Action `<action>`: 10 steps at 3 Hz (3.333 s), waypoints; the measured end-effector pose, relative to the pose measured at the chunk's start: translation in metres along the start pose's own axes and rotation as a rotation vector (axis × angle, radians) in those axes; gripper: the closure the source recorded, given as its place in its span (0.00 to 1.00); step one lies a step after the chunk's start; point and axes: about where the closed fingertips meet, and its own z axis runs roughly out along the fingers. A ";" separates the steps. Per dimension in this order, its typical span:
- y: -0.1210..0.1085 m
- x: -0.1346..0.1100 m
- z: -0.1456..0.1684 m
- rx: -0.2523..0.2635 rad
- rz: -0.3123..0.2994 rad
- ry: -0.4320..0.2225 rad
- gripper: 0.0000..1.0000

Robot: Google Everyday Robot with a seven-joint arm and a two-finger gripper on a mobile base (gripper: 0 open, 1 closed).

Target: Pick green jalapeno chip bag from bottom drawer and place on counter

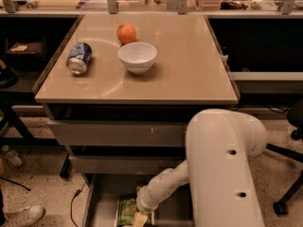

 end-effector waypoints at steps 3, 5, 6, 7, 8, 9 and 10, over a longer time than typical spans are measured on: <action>-0.017 0.000 0.062 0.010 -0.047 0.000 0.00; -0.026 0.019 0.104 0.018 -0.037 -0.016 0.00; -0.036 0.026 0.123 0.030 -0.045 -0.018 0.00; -0.044 0.031 0.137 0.039 -0.054 -0.013 0.00; -0.049 0.037 0.151 0.041 -0.055 -0.004 0.00; -0.049 0.046 0.162 0.025 -0.030 0.009 0.15; -0.049 0.046 0.163 0.024 -0.029 0.011 0.38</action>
Offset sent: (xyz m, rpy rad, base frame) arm 0.0130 0.0321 -0.0612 -0.0023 -0.0510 0.0448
